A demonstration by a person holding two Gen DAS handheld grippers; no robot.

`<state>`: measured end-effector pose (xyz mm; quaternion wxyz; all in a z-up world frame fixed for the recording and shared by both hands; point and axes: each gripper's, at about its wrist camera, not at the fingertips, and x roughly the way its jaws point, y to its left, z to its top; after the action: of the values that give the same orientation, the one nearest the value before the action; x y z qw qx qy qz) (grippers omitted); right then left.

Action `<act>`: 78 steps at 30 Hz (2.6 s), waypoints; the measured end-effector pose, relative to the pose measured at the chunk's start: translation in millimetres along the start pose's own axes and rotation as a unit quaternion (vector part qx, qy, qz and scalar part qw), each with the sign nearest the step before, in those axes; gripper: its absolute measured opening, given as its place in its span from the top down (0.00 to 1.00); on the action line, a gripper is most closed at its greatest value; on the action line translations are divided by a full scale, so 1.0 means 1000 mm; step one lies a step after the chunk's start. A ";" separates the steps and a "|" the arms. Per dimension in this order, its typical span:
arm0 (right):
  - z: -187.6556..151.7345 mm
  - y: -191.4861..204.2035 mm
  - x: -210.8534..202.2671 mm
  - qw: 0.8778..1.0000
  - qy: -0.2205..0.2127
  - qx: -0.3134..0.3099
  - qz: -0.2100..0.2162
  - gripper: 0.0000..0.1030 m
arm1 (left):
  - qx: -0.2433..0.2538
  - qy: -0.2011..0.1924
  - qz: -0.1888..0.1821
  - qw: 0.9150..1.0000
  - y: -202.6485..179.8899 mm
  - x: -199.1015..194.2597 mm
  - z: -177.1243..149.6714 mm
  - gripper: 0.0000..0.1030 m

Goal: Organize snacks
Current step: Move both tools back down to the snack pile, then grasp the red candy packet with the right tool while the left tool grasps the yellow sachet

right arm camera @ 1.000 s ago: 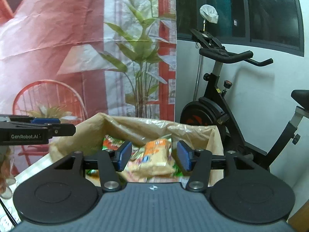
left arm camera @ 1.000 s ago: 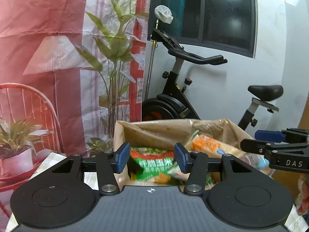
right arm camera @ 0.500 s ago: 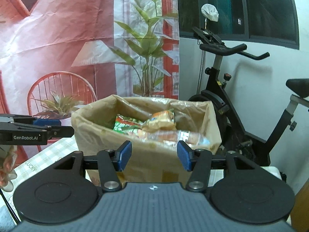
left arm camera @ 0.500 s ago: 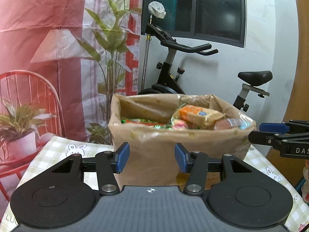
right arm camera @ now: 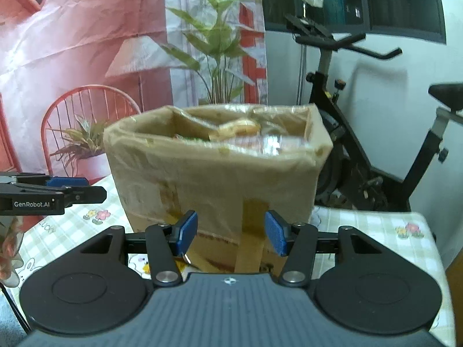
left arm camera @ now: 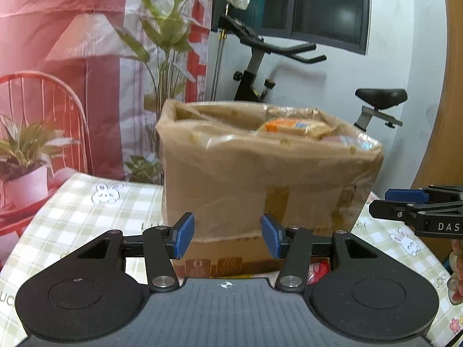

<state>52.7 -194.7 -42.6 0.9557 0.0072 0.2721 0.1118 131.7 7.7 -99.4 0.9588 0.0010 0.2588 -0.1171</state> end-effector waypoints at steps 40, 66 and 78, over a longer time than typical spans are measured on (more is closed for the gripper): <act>-0.106 -0.015 0.123 0.991 0.118 -0.010 -0.056 0.40 | -0.029 0.109 0.001 0.994 0.034 0.081 -0.061 0.48; -0.118 -0.028 0.078 0.998 0.036 0.035 -0.025 0.61 | -0.017 0.116 -0.016 0.993 -0.004 0.124 -0.063 0.48; -0.119 -0.030 0.076 0.998 0.036 0.042 -0.021 0.61 | -0.039 0.145 -0.046 0.988 -0.009 0.116 -0.084 0.47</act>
<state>59.8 -212.6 -185.8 0.9464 0.0377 0.3107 0.0802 185.5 -22.2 -229.0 0.9039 -0.0310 0.3995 -0.1497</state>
